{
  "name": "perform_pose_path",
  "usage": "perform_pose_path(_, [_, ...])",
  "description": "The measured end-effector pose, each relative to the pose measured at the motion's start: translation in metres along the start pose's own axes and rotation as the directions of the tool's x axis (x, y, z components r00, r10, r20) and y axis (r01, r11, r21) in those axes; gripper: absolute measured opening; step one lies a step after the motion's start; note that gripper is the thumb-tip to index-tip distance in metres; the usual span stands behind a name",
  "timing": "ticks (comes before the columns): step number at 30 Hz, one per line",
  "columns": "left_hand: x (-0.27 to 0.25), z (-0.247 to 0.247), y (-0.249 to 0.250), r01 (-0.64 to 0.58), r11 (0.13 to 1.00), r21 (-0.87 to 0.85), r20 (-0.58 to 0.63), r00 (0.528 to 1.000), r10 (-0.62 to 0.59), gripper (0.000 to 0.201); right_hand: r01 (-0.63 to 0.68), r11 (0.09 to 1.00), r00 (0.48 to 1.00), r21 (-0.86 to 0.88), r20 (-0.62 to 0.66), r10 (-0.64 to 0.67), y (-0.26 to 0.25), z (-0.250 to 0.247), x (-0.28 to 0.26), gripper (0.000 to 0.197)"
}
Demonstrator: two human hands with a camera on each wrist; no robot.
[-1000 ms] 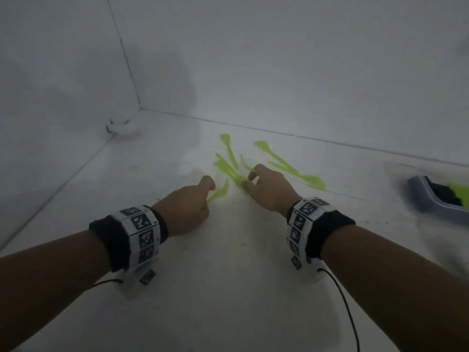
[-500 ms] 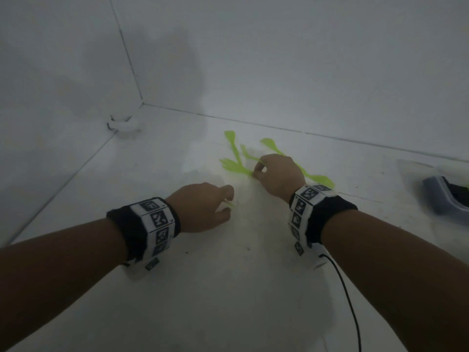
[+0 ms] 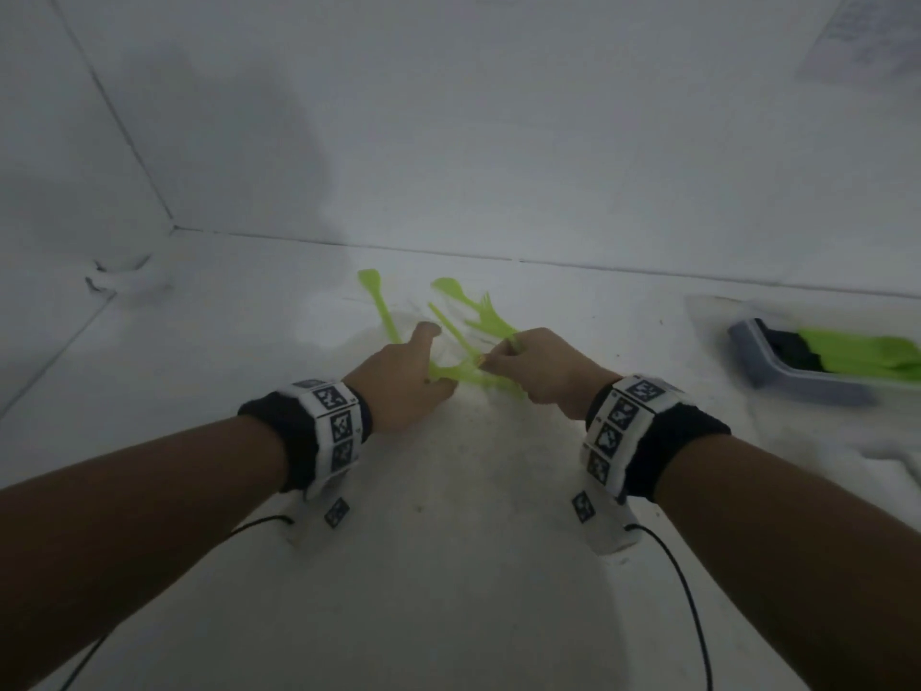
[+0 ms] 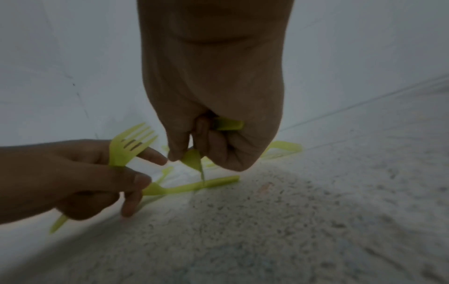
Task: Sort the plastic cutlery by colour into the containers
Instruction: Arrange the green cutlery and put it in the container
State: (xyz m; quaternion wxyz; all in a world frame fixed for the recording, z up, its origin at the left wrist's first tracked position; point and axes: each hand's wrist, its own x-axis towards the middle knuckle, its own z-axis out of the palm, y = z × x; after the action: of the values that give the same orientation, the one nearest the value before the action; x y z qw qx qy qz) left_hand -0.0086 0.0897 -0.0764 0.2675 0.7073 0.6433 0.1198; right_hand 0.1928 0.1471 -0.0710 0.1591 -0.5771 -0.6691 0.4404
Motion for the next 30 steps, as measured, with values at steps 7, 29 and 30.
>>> perform_pose_path(7, [0.005,0.000,0.005,-0.013,0.988,0.155,0.063,0.998,0.003,0.040,0.070,0.882,0.939,-0.466,-0.268,-0.216,0.012,-0.026,-0.001,0.024])
perform_pose_path(29, [0.042,-0.048,-0.057,0.190,0.982,0.002,-0.235,0.955,-0.184,0.025,0.333,0.669,0.901,-0.664,0.016,-0.433,0.021,-0.021,0.003,0.036])
perform_pose_path(30, [0.050,-0.050,-0.057,0.252,0.968,-0.011,-0.242,0.938,-0.247,0.030,0.358,0.576,0.900,-0.735,0.106,-0.424,0.024,-0.021,0.003,0.041])
